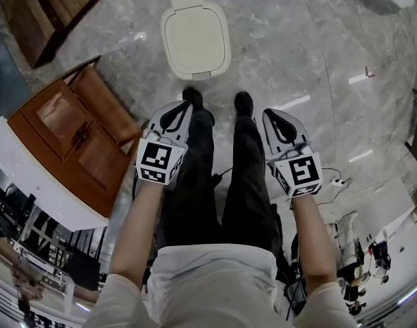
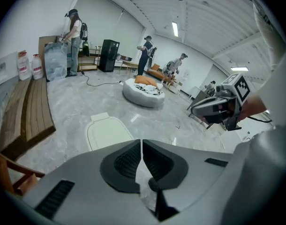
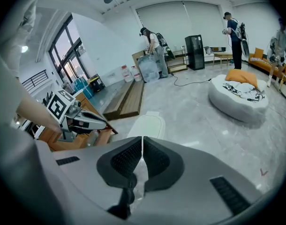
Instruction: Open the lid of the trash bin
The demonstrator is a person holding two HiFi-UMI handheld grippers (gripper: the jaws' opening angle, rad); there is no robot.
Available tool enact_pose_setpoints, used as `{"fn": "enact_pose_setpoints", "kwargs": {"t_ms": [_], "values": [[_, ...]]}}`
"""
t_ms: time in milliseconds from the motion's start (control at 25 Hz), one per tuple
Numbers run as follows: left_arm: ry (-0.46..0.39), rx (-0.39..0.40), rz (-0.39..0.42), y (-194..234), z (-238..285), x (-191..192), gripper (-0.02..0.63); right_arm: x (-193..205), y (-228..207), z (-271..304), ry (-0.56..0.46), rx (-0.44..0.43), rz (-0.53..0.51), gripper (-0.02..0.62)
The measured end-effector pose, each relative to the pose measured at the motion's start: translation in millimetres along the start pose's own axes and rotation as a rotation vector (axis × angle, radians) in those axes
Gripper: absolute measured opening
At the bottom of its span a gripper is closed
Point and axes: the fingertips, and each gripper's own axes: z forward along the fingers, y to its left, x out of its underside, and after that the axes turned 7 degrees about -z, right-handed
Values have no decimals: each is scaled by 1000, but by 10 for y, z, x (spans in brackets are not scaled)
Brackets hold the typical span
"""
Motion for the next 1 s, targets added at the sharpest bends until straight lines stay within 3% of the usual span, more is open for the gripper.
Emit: {"fn": "enact_pose_setpoints", "kwargs": {"t_ms": [640,1000], "values": [[162,14,130,219,1017,843,26,671,8,598,15,-23,108,31],[262,-10,201,358,1325,1085,74,891,-94,673,24,-6,164,31]]}}
